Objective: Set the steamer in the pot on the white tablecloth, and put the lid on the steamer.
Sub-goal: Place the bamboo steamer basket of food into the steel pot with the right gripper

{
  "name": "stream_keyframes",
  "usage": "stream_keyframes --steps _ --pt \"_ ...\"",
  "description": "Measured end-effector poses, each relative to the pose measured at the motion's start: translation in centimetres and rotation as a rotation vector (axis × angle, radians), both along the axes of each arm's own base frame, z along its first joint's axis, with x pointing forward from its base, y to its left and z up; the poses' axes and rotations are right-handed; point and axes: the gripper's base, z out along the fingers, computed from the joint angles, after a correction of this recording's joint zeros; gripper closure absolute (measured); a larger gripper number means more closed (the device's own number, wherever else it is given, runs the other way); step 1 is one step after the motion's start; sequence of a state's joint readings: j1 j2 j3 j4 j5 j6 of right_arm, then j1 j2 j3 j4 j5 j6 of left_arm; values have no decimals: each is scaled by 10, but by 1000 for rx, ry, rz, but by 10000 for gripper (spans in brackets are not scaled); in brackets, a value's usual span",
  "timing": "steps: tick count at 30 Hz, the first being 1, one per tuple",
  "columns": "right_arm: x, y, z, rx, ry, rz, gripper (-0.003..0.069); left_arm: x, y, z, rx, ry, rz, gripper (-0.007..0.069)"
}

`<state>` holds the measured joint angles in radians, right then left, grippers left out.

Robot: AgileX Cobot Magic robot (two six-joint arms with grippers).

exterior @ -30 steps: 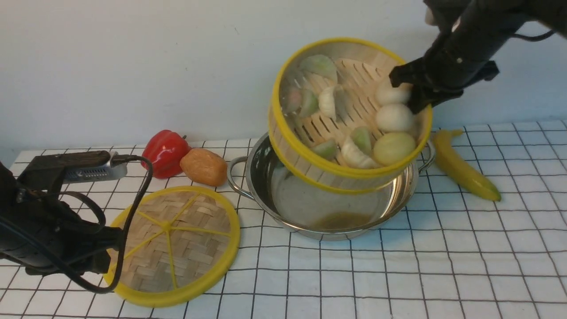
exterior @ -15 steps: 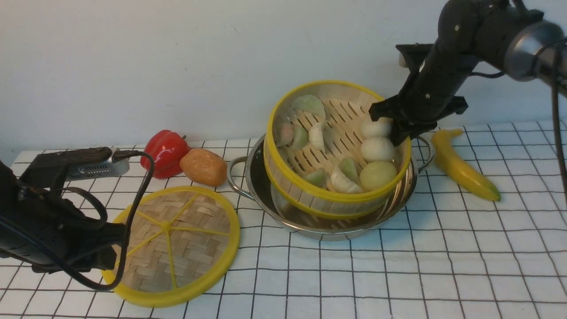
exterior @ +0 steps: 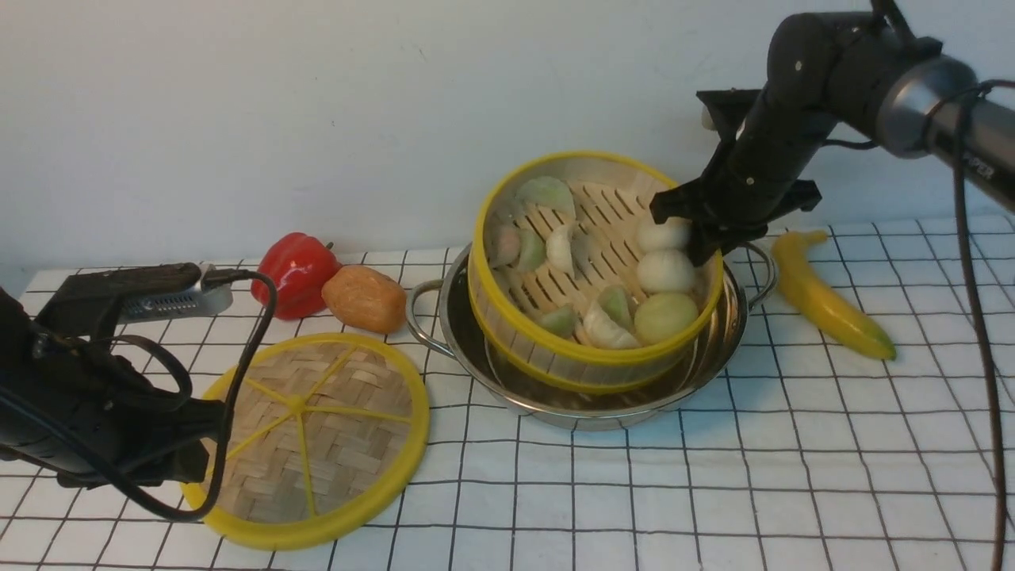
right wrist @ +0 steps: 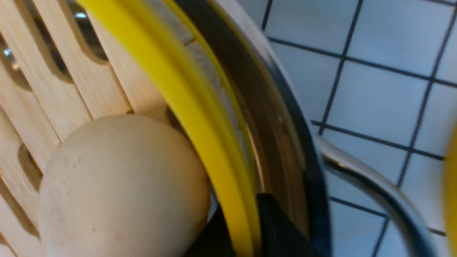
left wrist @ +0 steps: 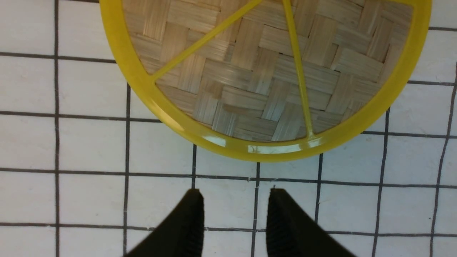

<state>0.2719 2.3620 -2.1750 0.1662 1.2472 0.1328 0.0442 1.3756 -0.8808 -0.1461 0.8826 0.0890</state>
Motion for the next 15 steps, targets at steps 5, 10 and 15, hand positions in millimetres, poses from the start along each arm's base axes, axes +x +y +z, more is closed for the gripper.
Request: stream_keyframes --steps 5,10,15 --pt "-2 12 -10 -13 16 35 603 0 0 0 0 0 -1 382" --pt "-3 15 -10 -25 13 41 603 0 0 0 0 0 -1 382" --pt "-3 12 -10 -61 3 41 603 0 0 0 0 0 -1 382"
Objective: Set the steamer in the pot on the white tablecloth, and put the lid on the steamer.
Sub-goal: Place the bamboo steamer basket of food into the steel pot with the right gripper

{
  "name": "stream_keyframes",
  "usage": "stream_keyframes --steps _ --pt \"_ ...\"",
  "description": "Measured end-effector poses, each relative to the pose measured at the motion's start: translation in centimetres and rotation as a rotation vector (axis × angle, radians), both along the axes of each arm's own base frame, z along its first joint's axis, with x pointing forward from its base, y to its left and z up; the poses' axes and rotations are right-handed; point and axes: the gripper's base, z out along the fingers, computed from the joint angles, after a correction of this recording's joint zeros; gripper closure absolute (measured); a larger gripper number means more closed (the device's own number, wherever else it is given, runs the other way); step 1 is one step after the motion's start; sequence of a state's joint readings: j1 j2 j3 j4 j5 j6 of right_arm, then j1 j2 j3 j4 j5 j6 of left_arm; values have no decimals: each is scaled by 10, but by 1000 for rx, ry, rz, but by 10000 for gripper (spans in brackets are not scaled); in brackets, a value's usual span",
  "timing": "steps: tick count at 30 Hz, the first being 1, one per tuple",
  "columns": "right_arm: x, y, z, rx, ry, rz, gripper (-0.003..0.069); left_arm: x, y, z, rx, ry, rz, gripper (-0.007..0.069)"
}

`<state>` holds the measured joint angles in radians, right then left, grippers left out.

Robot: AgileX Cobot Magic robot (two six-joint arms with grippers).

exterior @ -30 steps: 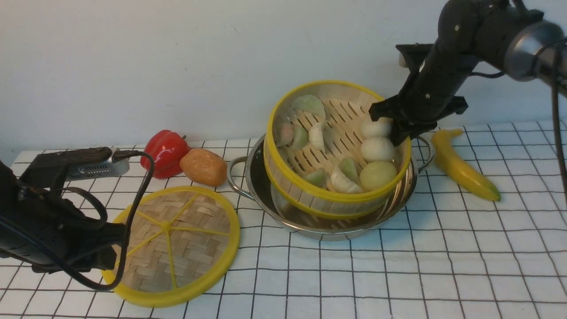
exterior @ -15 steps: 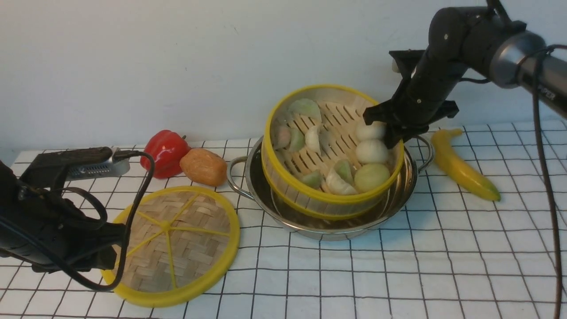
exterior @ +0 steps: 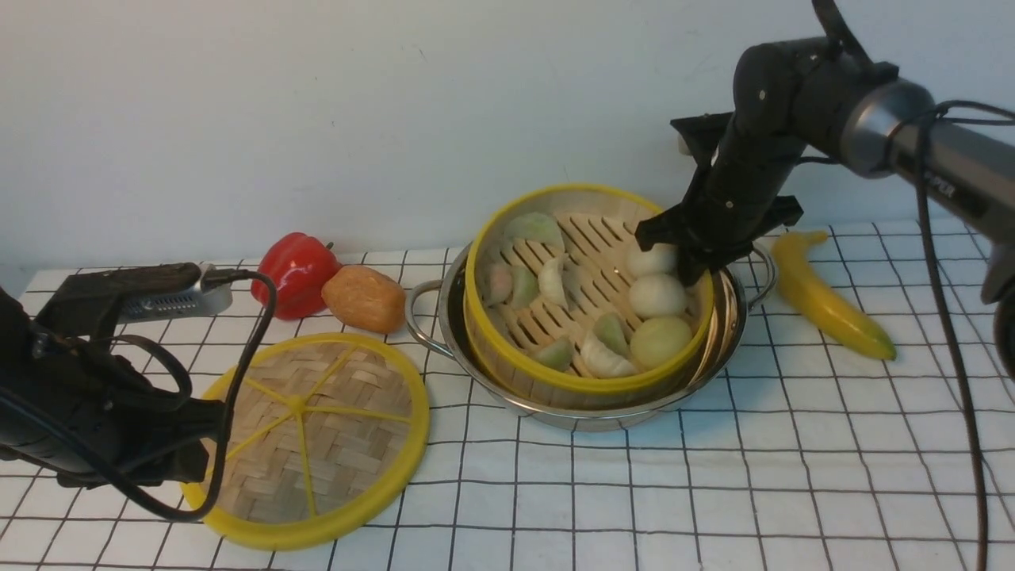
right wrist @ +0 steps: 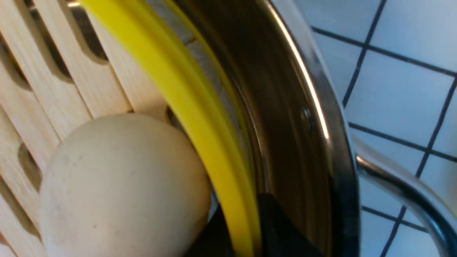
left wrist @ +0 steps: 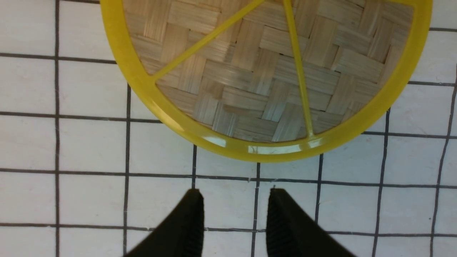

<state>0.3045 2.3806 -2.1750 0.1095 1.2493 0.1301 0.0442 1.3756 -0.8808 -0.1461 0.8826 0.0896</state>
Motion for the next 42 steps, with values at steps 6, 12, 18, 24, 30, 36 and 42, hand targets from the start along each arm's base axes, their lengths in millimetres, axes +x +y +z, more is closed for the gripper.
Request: stream_keyframes --steps 6,12,18,24,30,36,42 --pt "1 -2 0 -23 -6 -16 603 0 0 0 0 0 0 382" --pt "1 -3 0 -29 -7 -22 603 0 0 0 0 0 0 382" --pt "1 -4 0 -30 -7 -23 603 0 0 0 0 -2 0 382" --pt "1 -4 0 -27 -7 -26 603 1 0 0 1 -9 1 382" --pt "1 -3 0 -17 -3 -30 603 2 0 0 2 -19 2 382" --pt "1 -3 0 -16 -2 -31 603 2 0 0 2 -19 2 382" --pt "1 -3 0 -13 -1 -34 603 2 0 0 2 -19 1 382"
